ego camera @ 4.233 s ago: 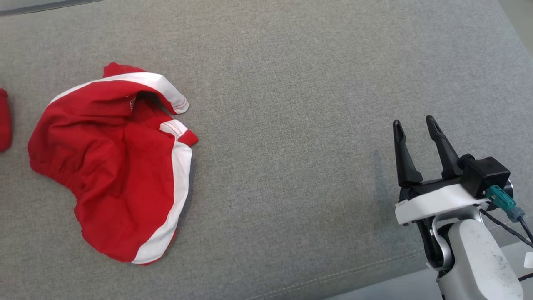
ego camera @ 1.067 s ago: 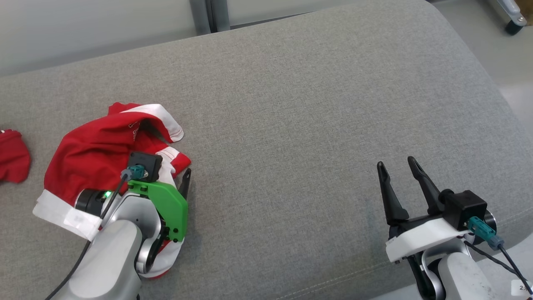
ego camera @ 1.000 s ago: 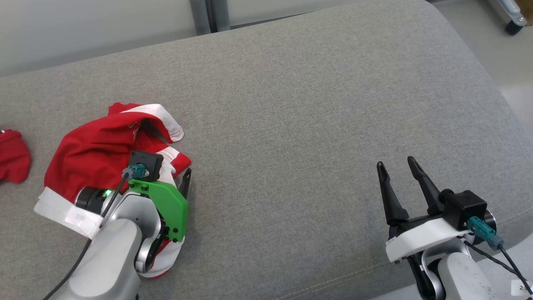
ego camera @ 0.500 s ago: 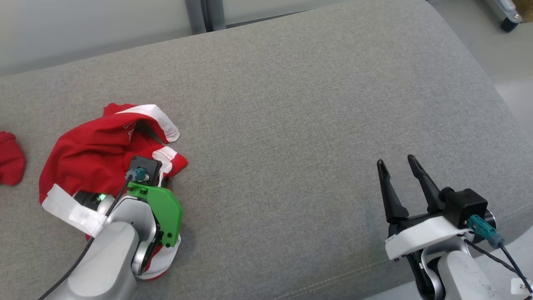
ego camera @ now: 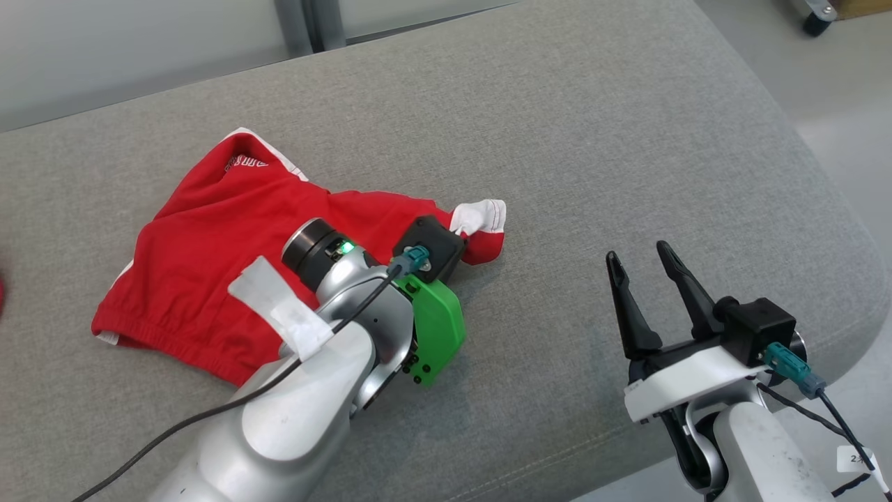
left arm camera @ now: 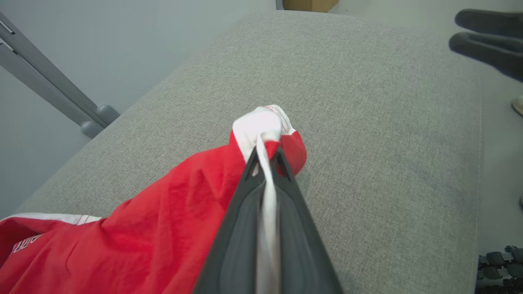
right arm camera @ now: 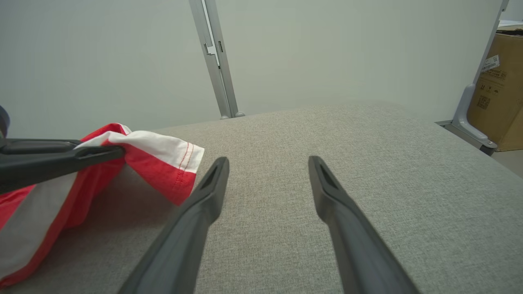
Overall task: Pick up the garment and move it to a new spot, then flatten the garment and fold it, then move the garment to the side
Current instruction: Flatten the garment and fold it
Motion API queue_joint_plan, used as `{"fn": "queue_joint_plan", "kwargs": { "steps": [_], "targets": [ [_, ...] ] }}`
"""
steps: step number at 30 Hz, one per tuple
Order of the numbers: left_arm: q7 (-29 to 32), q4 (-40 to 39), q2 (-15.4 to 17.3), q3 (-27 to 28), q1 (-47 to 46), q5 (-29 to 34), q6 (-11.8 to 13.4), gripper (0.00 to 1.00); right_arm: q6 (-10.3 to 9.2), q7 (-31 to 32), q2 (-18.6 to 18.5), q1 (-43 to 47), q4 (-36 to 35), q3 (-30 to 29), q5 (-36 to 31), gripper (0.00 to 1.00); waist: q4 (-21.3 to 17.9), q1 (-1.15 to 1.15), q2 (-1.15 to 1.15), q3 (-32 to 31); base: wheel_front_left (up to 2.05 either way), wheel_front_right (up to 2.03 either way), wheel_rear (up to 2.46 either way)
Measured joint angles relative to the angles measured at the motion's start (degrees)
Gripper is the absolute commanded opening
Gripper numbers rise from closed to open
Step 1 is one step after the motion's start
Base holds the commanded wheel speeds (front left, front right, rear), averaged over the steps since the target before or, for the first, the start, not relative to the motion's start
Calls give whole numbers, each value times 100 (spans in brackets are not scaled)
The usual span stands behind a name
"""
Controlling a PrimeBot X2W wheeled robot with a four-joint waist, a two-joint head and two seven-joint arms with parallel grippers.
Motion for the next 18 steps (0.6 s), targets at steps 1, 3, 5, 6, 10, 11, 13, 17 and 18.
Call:
{"fn": "queue_joint_plan", "kwargs": {
  "steps": [1, 3, 5, 6, 10, 11, 13, 17, 18],
  "targets": [
    [49, 37, 1, -90, -58, 80, -41, 0, 0, 0, -1, -29, 0, 35, 11, 100, -41, 0, 0, 10, 0, 0, 0],
    [78, 89, 1, -126, -75, 131, -64, 0, 0, 0, 0, -49, -1, 71, 42, 100, -84, 0, 0, 21, 0, 0, 0],
    [126, 246, 26, -244, -92, 213, -113, 0, 0, 0, 0, -63, 0, 132, 91, 100, -183, 0, 0, 45, 0, 0, 0],
    [155, 335, 26, -274, -92, 220, -130, 0, -1, 0, -1, -64, -1, 160, 135, 100, -237, 0, 0, 57, 0, 0, 0],
    [294, 802, 33, -345, -85, 252, -135, 0, -52, 0, -1, -81, -2, 227, 279, 100, -537, 0, 0, 140, 0, 0, 0],
    [294, 865, 33, -334, -75, 216, -132, 0, -60, 0, -1, -83, -2, 225, 297, 100, -600, 0, 0, 162, 0, 0, 0],
    [296, 944, 34, -331, -73, 208, -129, 40, -108, 0, 2, -83, -3, 202, 300, 100, -718, 0, 0, 212, 0, 0, 0],
    [327, 1066, 21, -382, -64, 192, -130, 100, -266, 0, -2, -77, -24, -133, 297, 100, -850, 0, 0, 359, 0, 0, 0],
    [328, 1070, 15, -383, -64, 188, -130, 100, -288, 0, -3, -76, -23, -193, 287, 100, -849, 0, 0, 391, 0, 0, 0]
  ]
}}
